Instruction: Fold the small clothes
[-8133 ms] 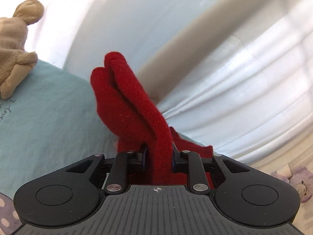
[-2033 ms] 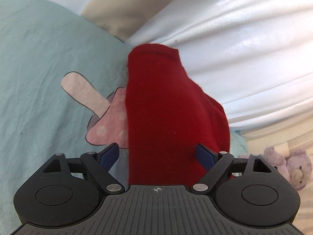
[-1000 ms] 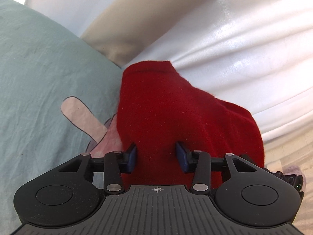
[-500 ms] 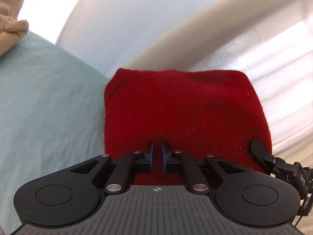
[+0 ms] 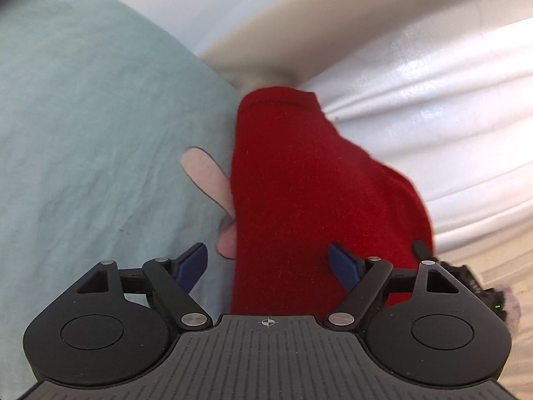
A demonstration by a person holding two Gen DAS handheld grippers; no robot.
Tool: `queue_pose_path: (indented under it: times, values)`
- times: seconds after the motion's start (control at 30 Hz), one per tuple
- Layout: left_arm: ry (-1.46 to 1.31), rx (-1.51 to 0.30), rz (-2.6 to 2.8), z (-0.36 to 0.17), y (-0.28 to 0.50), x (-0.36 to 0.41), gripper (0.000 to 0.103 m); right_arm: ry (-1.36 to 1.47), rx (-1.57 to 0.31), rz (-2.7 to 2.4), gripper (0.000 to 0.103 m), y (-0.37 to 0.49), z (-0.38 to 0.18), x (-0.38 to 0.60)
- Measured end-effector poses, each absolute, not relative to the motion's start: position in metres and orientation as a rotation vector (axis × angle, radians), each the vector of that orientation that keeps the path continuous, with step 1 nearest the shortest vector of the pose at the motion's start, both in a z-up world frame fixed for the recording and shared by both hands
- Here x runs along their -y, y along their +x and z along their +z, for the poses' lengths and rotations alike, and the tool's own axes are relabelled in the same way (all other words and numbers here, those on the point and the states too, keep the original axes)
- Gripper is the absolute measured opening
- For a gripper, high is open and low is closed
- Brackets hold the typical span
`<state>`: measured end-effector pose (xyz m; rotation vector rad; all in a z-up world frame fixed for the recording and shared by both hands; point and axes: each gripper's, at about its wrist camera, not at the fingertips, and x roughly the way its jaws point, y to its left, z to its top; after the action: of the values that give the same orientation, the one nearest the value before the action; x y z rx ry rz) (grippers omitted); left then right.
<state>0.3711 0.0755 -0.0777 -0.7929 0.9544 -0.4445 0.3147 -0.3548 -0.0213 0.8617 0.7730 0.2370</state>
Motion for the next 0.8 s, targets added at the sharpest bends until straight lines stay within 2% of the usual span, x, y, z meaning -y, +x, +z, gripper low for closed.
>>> queue_pose_path:
  times: [0.13,0.2,0.3,0.37,0.43,0.5,0.53,0.57,0.63,0.8]
  values:
    - [-0.846,-0.973,-0.533,-0.087,0.383,-0.057,0.086,0.939,-0.825,0.156,0.044,0.302,-0.056,0.384]
    - [-0.859,-0.975,-0.541,-0.089,0.387,-0.05,0.088,0.992,-0.822,0.169,0.049,0.3,-0.065,0.39]
    - [-0.851,-0.973,-0.536,-0.092,0.392,-0.045,0.09,1.006,-0.831,0.227,0.063,0.301,-0.067,0.393]
    - [-0.834,-0.972,-0.527,-0.093,0.394,-0.041,0.09,1.015,-0.85,0.279,0.077,0.313,-0.07,0.387]
    - [-0.819,-0.976,-0.517,-0.095,0.397,-0.035,0.09,1.004,-0.876,0.3,0.08,0.323,-0.077,0.376]
    - [-0.802,-0.979,-0.498,-0.095,0.4,-0.027,0.086,0.98,-0.908,0.296,0.08,0.331,-0.083,0.369]
    - [-0.79,-0.973,-0.49,-0.093,0.399,-0.026,0.084,0.978,-0.917,0.285,0.076,0.333,-0.085,0.366]
    - [-0.771,-0.965,-0.483,-0.09,0.398,-0.024,0.082,0.976,-0.922,0.283,0.064,0.336,-0.089,0.361]
    - [-0.745,-0.957,-0.47,-0.082,0.393,-0.024,0.076,0.943,-0.917,0.287,0.057,0.344,-0.093,0.347]
    - [-0.709,-0.923,-0.437,-0.066,0.383,-0.028,0.068,0.927,-0.877,0.329,0.052,0.353,-0.073,0.321]
